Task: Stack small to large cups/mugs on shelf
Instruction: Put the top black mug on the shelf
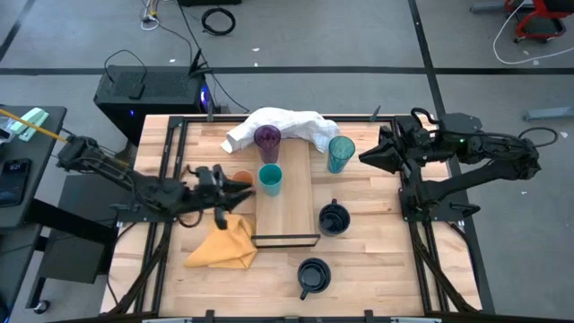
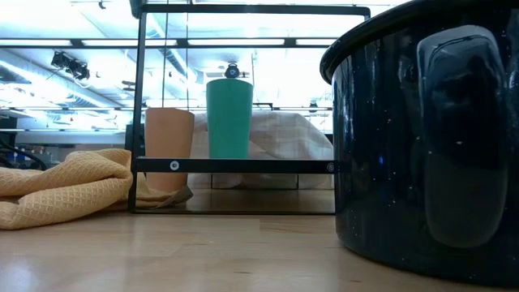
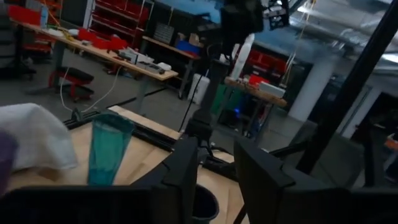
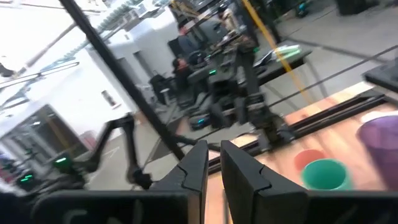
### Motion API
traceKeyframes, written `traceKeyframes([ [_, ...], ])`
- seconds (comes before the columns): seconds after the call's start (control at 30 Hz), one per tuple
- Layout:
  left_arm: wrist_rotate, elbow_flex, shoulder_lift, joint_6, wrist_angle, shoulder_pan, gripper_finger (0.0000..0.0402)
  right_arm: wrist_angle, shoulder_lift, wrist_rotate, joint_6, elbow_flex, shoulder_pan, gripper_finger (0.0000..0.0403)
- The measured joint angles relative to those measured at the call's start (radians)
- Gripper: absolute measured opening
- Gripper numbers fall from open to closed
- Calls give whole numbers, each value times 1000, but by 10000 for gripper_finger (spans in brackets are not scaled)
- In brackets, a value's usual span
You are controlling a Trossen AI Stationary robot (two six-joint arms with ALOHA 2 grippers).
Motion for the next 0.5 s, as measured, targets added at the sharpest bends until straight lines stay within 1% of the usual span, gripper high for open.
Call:
traceKeyframes([
  [0.13, -9, -81, -135, 39, -5, 2, 106, 2, 17, -2, 53, 0, 84, 52],
  [0.23, -37, -90, -224, 81, -76, 2, 101, 7, 51, 29, 97, 0, 180, 52],
  [0.3, -47, -84, -271, 95, -151, 2, 98, 36, 87, 72, 121, 0, 250, 52],
  [0.37, -48, -84, -310, 105, -180, 2, 96, 96, 129, 117, 143, 0, 321, 52],
  [0.43, -46, -83, -346, 110, -200, 2, 96, 138, 178, 184, 149, 0, 393, 52],
  [0.5, -44, -82, -380, 114, -233, 2, 98, 140, 224, 265, 170, 0, 458, 52],
])
